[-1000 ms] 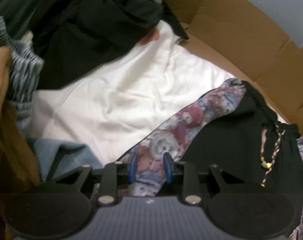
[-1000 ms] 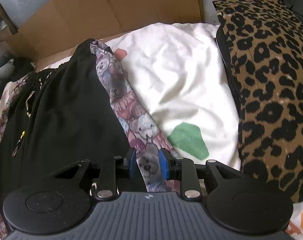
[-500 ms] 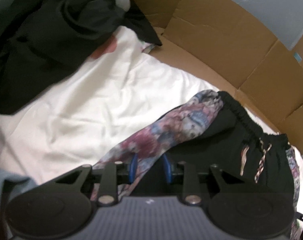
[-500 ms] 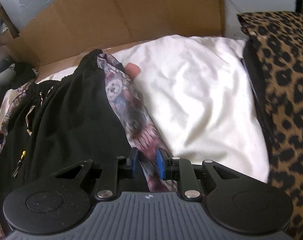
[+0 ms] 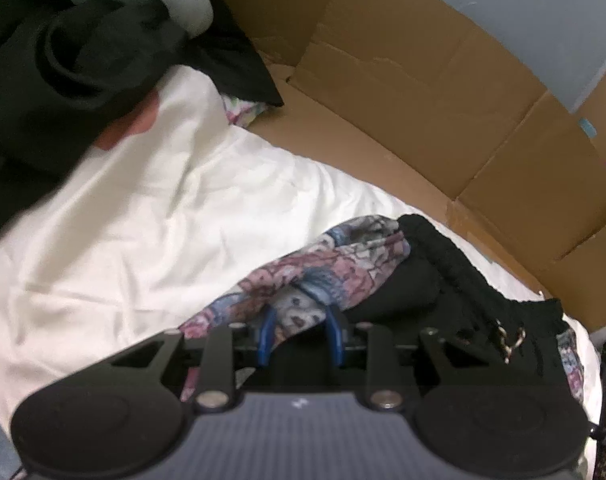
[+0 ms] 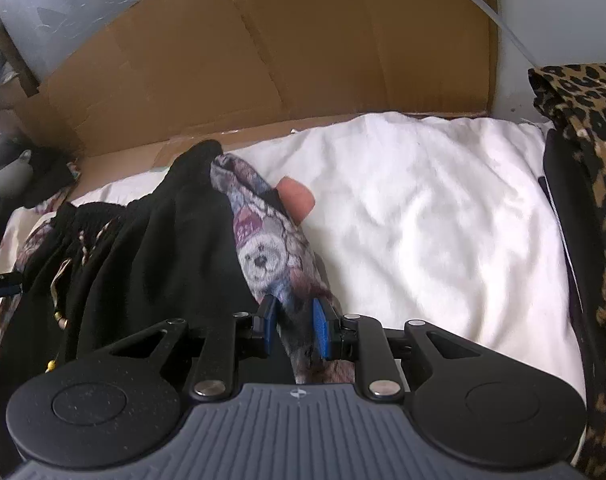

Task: Fold clothes
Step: 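Close both tools on the floral leg edge of the folded shorts, then lift the top layer with both tools and lay the shorts out flat, then open both tools and raise them off the flat shorts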

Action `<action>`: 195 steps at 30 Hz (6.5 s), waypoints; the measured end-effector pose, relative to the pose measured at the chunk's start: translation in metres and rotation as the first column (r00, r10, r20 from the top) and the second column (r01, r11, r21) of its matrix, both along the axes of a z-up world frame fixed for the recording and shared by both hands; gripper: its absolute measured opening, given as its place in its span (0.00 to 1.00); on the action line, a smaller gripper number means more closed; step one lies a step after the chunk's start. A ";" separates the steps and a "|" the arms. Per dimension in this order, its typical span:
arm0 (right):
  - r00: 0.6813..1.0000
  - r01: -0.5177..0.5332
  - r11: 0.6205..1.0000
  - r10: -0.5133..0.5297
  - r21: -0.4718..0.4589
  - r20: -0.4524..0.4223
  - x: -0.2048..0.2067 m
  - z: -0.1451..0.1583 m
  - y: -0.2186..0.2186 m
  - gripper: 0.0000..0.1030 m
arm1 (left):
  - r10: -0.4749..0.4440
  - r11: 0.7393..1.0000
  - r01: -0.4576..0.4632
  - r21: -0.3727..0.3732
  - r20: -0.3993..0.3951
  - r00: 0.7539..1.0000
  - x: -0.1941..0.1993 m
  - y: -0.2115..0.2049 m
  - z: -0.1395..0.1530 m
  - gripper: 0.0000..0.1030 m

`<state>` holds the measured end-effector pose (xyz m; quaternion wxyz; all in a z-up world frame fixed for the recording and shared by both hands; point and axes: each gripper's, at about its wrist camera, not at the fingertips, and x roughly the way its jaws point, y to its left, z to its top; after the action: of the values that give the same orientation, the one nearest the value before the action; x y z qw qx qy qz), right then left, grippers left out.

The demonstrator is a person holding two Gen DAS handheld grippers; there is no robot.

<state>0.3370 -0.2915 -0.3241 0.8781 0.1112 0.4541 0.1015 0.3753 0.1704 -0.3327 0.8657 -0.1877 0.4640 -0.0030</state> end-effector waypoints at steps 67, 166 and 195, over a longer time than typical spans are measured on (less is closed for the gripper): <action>0.997 0.027 1.000 -0.027 0.006 0.069 -0.013 0.055 -0.005 0.40 | -0.101 0.995 0.101 0.015 0.044 0.994 -0.013 -0.032 0.052 0.52; 0.949 -0.314 0.946 0.311 -0.083 -0.047 -0.019 -0.010 0.142 0.33 | -0.304 0.950 0.309 0.040 -0.096 0.948 -0.029 -0.094 0.010 0.17; 0.906 -0.420 0.898 0.405 -0.133 -0.122 -0.164 -0.002 0.128 0.48 | -0.310 0.946 0.322 0.037 -0.189 0.932 -0.132 -0.081 0.025 0.44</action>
<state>0.1729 -0.1634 -0.3258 0.8210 -0.0523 0.5133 0.2442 0.2436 0.0893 -0.3075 0.8140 -0.0808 0.5647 -0.1097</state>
